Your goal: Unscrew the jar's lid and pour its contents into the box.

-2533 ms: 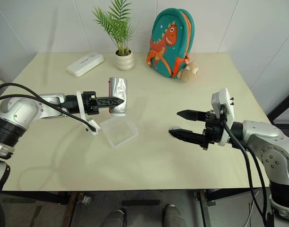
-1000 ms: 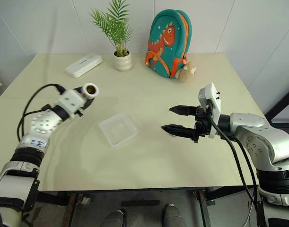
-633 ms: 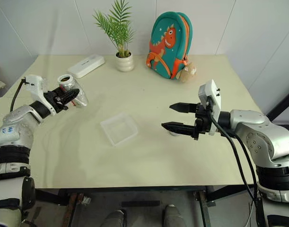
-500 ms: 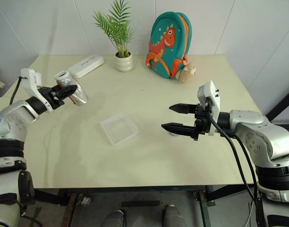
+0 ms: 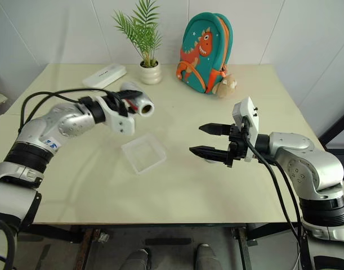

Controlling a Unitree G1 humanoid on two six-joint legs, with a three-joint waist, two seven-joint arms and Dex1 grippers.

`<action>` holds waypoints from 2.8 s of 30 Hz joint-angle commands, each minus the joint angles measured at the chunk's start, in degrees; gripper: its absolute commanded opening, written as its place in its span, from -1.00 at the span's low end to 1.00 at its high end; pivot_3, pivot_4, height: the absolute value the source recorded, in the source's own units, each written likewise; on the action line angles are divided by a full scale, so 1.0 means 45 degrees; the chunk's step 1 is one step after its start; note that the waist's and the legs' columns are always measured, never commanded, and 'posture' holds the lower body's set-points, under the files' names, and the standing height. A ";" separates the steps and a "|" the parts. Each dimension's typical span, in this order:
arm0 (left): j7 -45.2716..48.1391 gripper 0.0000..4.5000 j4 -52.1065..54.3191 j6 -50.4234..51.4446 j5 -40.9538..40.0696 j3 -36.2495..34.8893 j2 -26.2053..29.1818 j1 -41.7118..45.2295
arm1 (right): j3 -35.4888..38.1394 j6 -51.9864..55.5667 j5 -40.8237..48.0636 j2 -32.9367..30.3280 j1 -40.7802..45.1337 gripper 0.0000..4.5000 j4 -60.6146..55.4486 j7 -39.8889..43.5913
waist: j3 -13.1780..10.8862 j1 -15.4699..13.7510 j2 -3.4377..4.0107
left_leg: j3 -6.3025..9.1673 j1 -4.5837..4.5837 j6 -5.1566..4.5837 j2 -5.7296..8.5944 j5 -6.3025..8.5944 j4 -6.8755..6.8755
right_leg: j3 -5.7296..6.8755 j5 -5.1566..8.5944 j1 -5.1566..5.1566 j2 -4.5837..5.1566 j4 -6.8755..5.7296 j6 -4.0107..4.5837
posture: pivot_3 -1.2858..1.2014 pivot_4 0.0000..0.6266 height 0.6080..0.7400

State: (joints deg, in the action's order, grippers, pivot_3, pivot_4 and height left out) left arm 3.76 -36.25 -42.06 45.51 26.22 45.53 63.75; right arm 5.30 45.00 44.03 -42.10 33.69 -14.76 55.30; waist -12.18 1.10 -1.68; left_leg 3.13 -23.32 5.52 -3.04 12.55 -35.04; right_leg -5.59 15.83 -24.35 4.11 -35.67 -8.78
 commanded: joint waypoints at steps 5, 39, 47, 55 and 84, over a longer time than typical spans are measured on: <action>-0.7520 -0.14 0.3242 0.1260 0.7761 0.1747 0.1620 0.0843 | 0.0789 -0.0032 0.0398 -0.0061 -0.0658 0.99 -0.1116 -0.0619 | 0.0000 0.0121 -0.0001 | -0.0049 0.0001 -0.0015 0.0001 0.0023 0.0003 | -0.0038 0.0013 -0.0021 0.0004 -0.0009 -0.0021 | 0.03 -0.52 1.00; 0.1580 -0.14 -0.1896 0.5397 -0.7906 -0.5680 -0.1568 -0.2629 | 0.0560 -0.0029 0.0223 -0.0447 -0.0032 0.99 -0.0702 -0.0202 | -0.0001 0.0097 -0.0002 | -0.0080 0.0011 -0.0023 0.0001 0.0028 -0.0018 | -0.0053 0.0010 -0.0031 0.0004 -0.0051 -0.0016 | 0.03 -0.52 1.00; 0.5078 -0.14 -0.0375 1.1917 -1.3319 -0.9157 -0.2827 -0.3872 | 0.0137 -0.0500 -0.0390 -0.0918 0.0579 0.99 0.0214 0.1068 | -0.0003 0.0244 -0.0005 | -0.0075 0.0025 -0.0026 0.0000 0.0027 -0.0029 | -0.0054 0.0009 -0.0027 0.0004 -0.0072 -0.0017 | 0.03 -0.52 1.00; 0.6713 -0.14 -0.0686 1.2726 -1.3992 -0.9364 -0.2792 -0.4057 | -0.0022 -0.0489 -0.0603 -0.0837 0.0835 0.99 0.0377 0.1309 | -0.0002 0.0146 -0.0007 | -0.0073 0.0025 -0.0027 0.0001 0.0020 -0.0035 | -0.0054 -0.0007 -0.0020 0.0003 -0.0058 -0.0013 | 0.03 -0.52 1.00; 1.0498 0.99 0.6735 1.6416 -1.4926 -0.9506 0.1253 -0.9023 | 0.0469 -0.0145 -0.0537 -0.2539 0.0563 1.00 0.0290 0.1854 | -0.0003 0.0310 -0.0007 | -0.0078 0.0027 -0.0026 -0.0009 0.0024 -0.0024 | -0.0056 0.0030 -0.0027 0.0003 -0.0023 0.0059 | 0.03 -0.52 1.00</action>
State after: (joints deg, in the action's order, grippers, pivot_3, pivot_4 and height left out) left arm 48.17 -8.33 32.65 -20.45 -14.60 48.85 23.70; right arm 5.14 44.37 41.41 -51.95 35.38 -12.89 63.06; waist -12.20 2.50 -1.71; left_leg 2.76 -23.20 5.40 -3.09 12.66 -35.15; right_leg -5.85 16.05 -24.48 4.13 -35.73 -8.37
